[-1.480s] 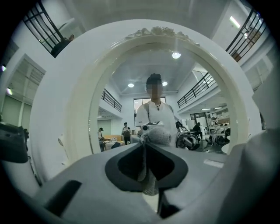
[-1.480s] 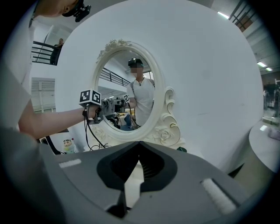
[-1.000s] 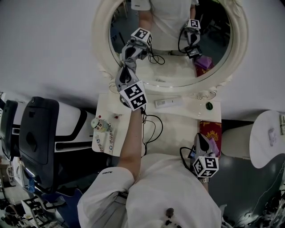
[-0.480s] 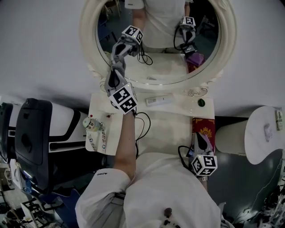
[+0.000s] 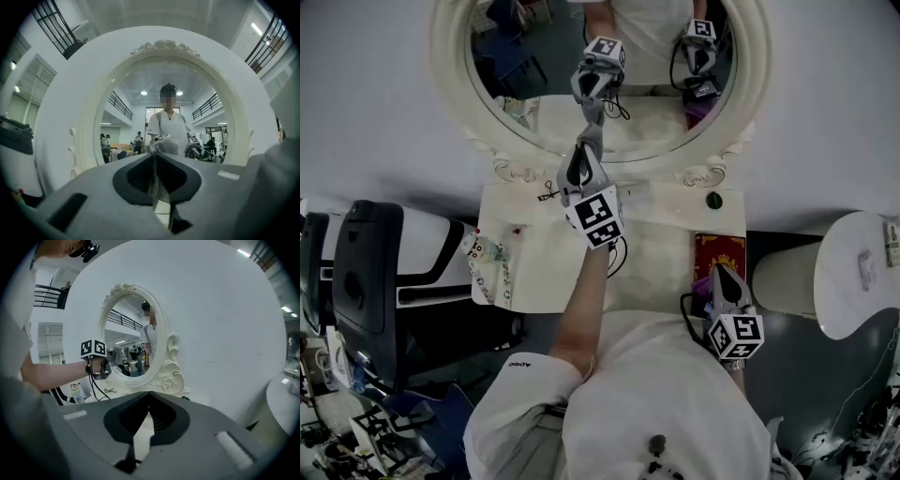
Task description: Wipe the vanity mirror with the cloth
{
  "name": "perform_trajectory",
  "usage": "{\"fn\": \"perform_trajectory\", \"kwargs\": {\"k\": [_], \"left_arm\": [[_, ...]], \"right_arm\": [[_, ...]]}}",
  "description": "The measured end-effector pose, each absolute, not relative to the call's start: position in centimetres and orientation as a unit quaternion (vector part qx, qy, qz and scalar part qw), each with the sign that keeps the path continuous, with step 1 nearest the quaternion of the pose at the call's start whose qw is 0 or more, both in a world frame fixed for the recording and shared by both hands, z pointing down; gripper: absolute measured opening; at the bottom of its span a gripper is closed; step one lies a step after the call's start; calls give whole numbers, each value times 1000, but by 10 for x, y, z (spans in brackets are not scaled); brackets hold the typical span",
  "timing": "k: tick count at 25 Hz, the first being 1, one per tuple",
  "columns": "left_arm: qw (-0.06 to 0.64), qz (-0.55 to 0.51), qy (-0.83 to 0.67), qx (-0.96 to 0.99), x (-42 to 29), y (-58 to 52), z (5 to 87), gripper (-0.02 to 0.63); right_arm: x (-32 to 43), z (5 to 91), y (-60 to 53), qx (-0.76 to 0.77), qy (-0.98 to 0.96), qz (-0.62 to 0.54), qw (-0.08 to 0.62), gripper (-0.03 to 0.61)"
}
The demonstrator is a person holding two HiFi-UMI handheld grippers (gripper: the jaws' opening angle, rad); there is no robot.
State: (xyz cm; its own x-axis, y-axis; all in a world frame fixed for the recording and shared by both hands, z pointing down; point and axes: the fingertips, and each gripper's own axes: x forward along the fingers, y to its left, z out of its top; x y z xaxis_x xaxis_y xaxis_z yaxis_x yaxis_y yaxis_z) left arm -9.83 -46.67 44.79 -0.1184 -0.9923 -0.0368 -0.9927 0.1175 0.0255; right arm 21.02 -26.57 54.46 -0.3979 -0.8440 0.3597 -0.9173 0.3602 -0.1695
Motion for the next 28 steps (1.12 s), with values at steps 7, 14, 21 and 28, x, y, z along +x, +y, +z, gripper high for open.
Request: {"fn": "perform_trajectory", "kwargs": {"k": [7, 14, 21, 28], "left_arm": [[-5, 6, 698, -716, -1, -483, 473, 21], [-15, 2, 655, -756, 69, -505, 495, 21], [-26, 3, 649, -760, 75, -523, 501, 21], [-21, -6, 645, -764, 53, -525, 503, 21]], "right_arm": [[257, 554, -260, 558, -801, 182, 116, 8], [296, 564, -247, 589, -773, 201, 121, 8], [302, 567, -242, 602, -760, 213, 119, 8], [280, 566, -244, 599, -762, 214, 123, 9]]}}
